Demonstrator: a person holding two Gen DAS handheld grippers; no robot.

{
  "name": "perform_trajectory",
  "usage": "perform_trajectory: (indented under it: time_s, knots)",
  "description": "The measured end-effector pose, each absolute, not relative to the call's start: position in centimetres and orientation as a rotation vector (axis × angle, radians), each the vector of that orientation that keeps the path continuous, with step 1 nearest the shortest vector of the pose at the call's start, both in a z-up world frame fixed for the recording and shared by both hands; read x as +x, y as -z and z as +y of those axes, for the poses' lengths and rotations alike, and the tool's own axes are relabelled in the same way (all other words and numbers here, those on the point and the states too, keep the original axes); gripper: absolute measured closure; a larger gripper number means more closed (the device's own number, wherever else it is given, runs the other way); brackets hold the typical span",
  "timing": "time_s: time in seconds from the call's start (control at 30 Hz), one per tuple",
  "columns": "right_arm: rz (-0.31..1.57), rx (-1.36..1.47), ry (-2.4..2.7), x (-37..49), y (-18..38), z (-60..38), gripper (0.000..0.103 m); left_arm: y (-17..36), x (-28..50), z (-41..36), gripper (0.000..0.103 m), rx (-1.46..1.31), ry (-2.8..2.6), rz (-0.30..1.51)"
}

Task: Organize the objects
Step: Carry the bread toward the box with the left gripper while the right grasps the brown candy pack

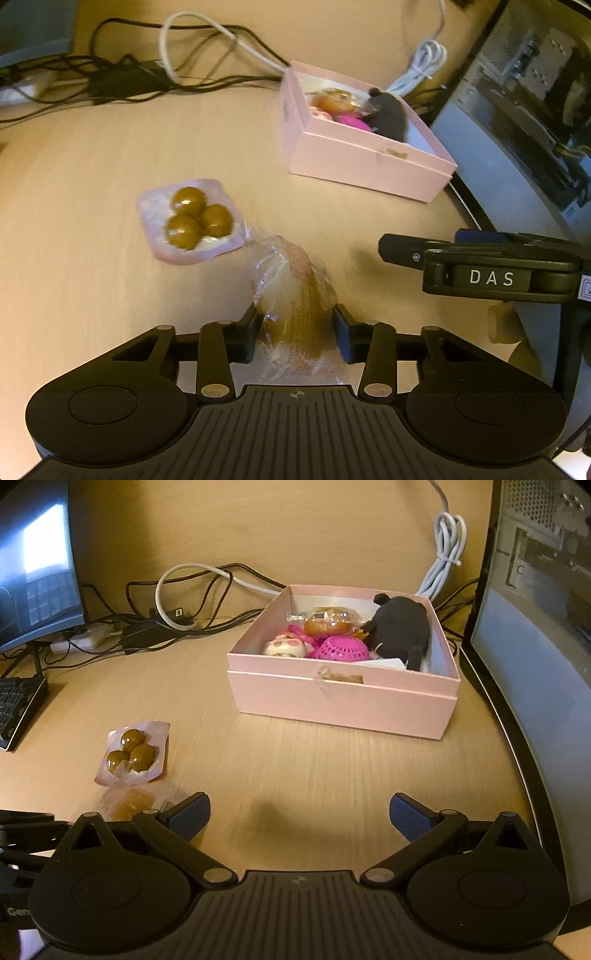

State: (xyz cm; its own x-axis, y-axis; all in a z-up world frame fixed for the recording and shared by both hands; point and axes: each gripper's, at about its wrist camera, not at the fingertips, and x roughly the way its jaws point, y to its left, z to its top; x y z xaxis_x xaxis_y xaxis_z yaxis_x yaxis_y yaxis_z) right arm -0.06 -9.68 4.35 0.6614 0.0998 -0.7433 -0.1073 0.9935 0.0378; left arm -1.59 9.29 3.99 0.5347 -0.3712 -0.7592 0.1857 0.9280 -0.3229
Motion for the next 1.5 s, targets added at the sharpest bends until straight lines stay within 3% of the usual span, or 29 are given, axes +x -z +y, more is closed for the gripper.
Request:
perform_trajectory:
  time_s: [0.33,0.63,0.77,0.8,0.83,1.13,1.5]
  knots:
    - [0.884,-0.089,-0.322,2.2,-2.9,-1.3,0.0,-7.6,-2.6,18.1,0.061,-0.254,0.12,0.887]
    - [0.88,-0.144,-0.38,5.0,-1.6,6.4,0.0,-7.8,-3.2,22.3,0.061,-0.323,0.012,0.852]
    - [0.89,-0.189,-0.386,4.8,-0.9,7.1,0.021,-7.5,-4.0,22.5,0.061,-0.339,0.024,0.856]
    - [0.88,-0.202,-0.4,4.6,-1.0,7.1,0.025,-7.3,-4.0,22.5,0.061,-0.343,0.026,0.856]
    - [0.877,-0.213,-0.408,4.2,-1.2,7.1,0.036,-7.2,-3.9,22.5,0.061,-0.345,0.027,0.859]
    - [0.901,-0.262,-0.403,0.7,-2.9,2.9,0.036,-7.3,-2.4,20.1,0.061,-0.329,0.123,0.869]
    - [0.878,-0.22,-0.202,-4.4,-6.9,-8.4,0.036,-8.2,0.1,11.0,0.061,-0.158,0.436,0.935]
